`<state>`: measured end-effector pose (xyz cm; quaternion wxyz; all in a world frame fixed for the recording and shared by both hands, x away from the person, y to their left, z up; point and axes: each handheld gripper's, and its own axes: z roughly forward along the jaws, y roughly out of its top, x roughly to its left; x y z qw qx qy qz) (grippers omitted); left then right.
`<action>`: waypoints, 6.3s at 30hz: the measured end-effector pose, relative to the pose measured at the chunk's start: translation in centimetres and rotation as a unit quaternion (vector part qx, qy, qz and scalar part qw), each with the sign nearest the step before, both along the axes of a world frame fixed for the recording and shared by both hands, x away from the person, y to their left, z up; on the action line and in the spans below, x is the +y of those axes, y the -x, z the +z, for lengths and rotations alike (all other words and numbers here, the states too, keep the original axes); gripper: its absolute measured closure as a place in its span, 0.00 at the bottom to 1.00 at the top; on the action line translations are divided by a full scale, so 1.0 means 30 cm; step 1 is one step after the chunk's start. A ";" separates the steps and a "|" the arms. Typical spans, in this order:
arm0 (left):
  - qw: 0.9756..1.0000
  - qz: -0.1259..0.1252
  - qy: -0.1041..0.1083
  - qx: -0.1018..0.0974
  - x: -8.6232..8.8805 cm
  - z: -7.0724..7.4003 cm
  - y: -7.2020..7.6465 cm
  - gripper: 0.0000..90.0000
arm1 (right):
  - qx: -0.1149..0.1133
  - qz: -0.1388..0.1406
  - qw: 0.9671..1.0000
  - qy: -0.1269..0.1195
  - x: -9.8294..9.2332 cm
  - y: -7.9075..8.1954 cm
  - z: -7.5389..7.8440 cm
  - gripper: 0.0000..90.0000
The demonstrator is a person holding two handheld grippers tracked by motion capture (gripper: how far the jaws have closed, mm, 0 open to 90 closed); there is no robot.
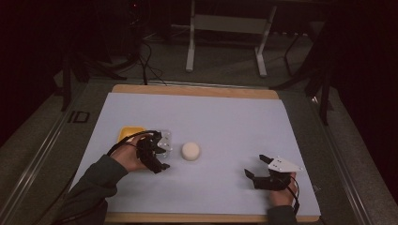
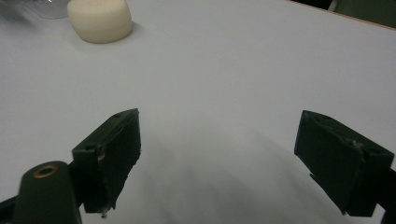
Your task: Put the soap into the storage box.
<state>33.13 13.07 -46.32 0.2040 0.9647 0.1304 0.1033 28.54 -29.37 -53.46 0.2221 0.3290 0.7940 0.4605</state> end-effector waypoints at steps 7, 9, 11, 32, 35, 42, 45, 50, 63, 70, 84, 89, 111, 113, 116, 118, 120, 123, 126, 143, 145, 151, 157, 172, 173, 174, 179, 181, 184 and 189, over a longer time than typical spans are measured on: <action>1.000 -0.004 -0.005 0.004 -0.019 -0.003 -0.015 0.32 | -0.001 0.000 1.000 0.001 0.001 0.001 0.000 0.16; 1.000 -0.006 -0.006 0.004 -0.024 -0.003 -0.019 0.32 | -0.002 0.000 1.000 0.001 0.001 0.001 0.000 0.16; 1.000 -0.007 -0.007 0.005 -0.030 -0.002 -0.023 0.32 | -0.001 0.000 1.000 0.001 0.001 0.001 0.000 0.16; 1.000 -0.015 -0.016 0.010 -0.069 0.012 -0.055 0.32 | -0.004 0.000 1.000 0.000 0.000 0.002 0.000 0.16; 1.000 -0.016 -0.017 0.011 -0.074 0.012 -0.062 0.32 | -0.004 0.000 1.000 0.000 0.000 0.001 0.000 0.16; 1.000 -0.018 -0.019 0.014 -0.087 0.012 -0.075 0.31 | -0.004 0.000 1.000 0.000 0.000 0.002 0.000 0.16; 1.000 -0.018 -0.021 0.015 -0.091 0.012 -0.081 0.31 | -0.004 0.001 1.000 0.000 0.000 0.001 0.000 0.16; 0.999 -0.018 -0.023 0.017 -0.098 0.011 -0.087 0.31 | -0.004 0.001 1.000 0.000 -0.001 0.002 0.000 0.16; 0.999 -0.020 -0.026 0.018 -0.123 0.013 -0.109 0.31 | -0.005 0.001 1.000 -0.001 0.000 0.002 0.000 0.16; 0.999 -0.022 -0.027 0.022 -0.142 0.013 -0.119 0.31 | -0.005 0.001 1.000 -0.001 -0.001 0.002 0.000 0.16; 0.999 -0.023 -0.030 0.032 -0.165 0.000 -0.144 0.29 | -0.006 0.001 1.000 -0.002 -0.002 0.002 0.000 0.16; 0.999 -0.021 -0.031 0.033 -0.173 -0.003 -0.149 0.27 | -0.006 0.001 1.000 -0.002 -0.002 0.002 0.000 0.16; 0.997 -0.021 -0.047 0.051 -0.220 -0.027 -0.185 0.24 | -0.006 0.002 1.000 -0.002 -0.002 0.003 0.000 0.16; 0.997 -0.024 -0.050 0.052 -0.225 -0.029 -0.189 0.24 | -0.006 0.001 1.000 -0.001 0.000 0.003 0.000 0.16; 0.997 -0.023 -0.050 0.055 -0.232 -0.032 -0.191 0.23 | -0.007 0.002 1.000 0.003 0.002 0.004 0.000 0.16; 0.997 -0.021 -0.048 0.057 -0.237 -0.034 -0.192 0.23 | -0.006 0.001 1.000 0.002 0.001 0.004 0.000 0.16; 0.997 -0.022 -0.054 0.058 -0.242 -0.035 -0.196 0.23 | -0.006 0.002 1.000 0.001 0.000 0.003 0.000 0.16; 0.996 -0.023 -0.056 0.058 -0.250 -0.038 -0.201 0.22 | -0.006 0.001 1.000 0.002 0.001 0.004 0.000 0.16; 0.996 -0.027 -0.062 0.060 -0.258 -0.042 -0.205 0.22 | -0.007 0.002 1.000 0.001 0.001 0.003 0.000 0.16; 0.995 -0.027 -0.073 0.066 -0.305 -0.065 -0.224 0.21 | -0.007 0.002 1.000 0.002 0.001 0.004 0.000 0.16; 0.994 -0.026 -0.076 0.068 -0.312 -0.071 -0.226 0.21 | -0.006 0.002 1.000 0.002 0.001 0.004 0.000 0.16; 0.993 -0.026 -0.084 0.074 -0.327 -0.085 -0.234 0.20 | -0.007 0.002 1.000 0.002 0.001 0.004 0.000 0.16; 0.992 -0.029 -0.093 0.080 -0.345 -0.099 -0.241 0.20 | -0.007 0.002 1.000 0.001 0.001 0.004 0.000 0.16; 0.987 -0.030 -0.129 0.088 -0.378 -0.127 -0.258 0.21 | -0.007 0.003 1.000 0.001 0.000 0.004 0.000 0.16; 0.987 -0.030 -0.131 0.089 -0.377 -0.129 -0.259 0.21 | -0.007 0.003 1.000 0.000 0.000 0.004 0.000 0.16; 0.987 -0.028 -0.133 0.089 -0.375 -0.132 -0.260 0.21 | -0.007 0.003 1.000 0.000 0.000 0.004 0.000 0.16; 0.986 -0.029 -0.131 0.098 -0.372 -0.133 -0.267 0.22 | -0.007 0.003 1.000 0.001 0.000 0.004 0.000 0.16; 0.985 -0.030 -0.132 0.106 -0.373 -0.134 -0.270 0.23 | -0.007 0.003 1.000 0.001 0.000 0.004 0.000 0.16; 0.984 -0.032 -0.137 0.108 -0.378 -0.133 -0.273 0.24 | -0.007 0.003 1.000 0.001 0.000 0.004 0.000 0.16; 0.982 -0.038 -0.150 0.108 -0.388 -0.132 -0.272 0.25 | -0.007 0.003 1.000 0.000 0.000 0.004 0.000 0.16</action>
